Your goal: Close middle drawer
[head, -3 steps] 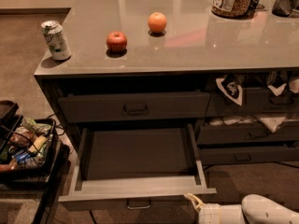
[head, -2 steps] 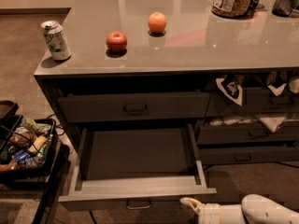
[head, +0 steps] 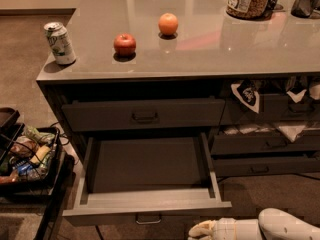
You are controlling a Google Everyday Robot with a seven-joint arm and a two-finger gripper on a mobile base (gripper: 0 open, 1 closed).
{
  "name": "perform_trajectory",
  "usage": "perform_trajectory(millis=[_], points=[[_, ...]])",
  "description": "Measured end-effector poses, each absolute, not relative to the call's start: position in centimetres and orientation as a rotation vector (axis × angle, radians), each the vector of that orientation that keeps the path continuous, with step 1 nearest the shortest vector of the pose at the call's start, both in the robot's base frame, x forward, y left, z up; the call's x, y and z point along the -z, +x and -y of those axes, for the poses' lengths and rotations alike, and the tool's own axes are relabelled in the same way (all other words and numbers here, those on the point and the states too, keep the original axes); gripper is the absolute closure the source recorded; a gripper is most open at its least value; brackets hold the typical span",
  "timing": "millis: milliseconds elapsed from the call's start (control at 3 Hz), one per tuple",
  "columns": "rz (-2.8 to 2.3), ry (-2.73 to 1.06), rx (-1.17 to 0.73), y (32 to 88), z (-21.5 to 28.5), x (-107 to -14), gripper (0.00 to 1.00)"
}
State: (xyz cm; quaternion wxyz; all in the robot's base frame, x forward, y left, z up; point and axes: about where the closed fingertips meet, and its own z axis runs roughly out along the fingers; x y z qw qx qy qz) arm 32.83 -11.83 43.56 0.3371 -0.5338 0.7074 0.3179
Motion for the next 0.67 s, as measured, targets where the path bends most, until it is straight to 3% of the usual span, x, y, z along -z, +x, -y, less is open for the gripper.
perform_trajectory(millis=[333, 667], points=[[-1.843, -1.391, -0.829, 32.8, 11.8, -43.5, 0.89], [-1.846, -1.384, -0.790, 34.6, 11.8, -43.1, 1.00]])
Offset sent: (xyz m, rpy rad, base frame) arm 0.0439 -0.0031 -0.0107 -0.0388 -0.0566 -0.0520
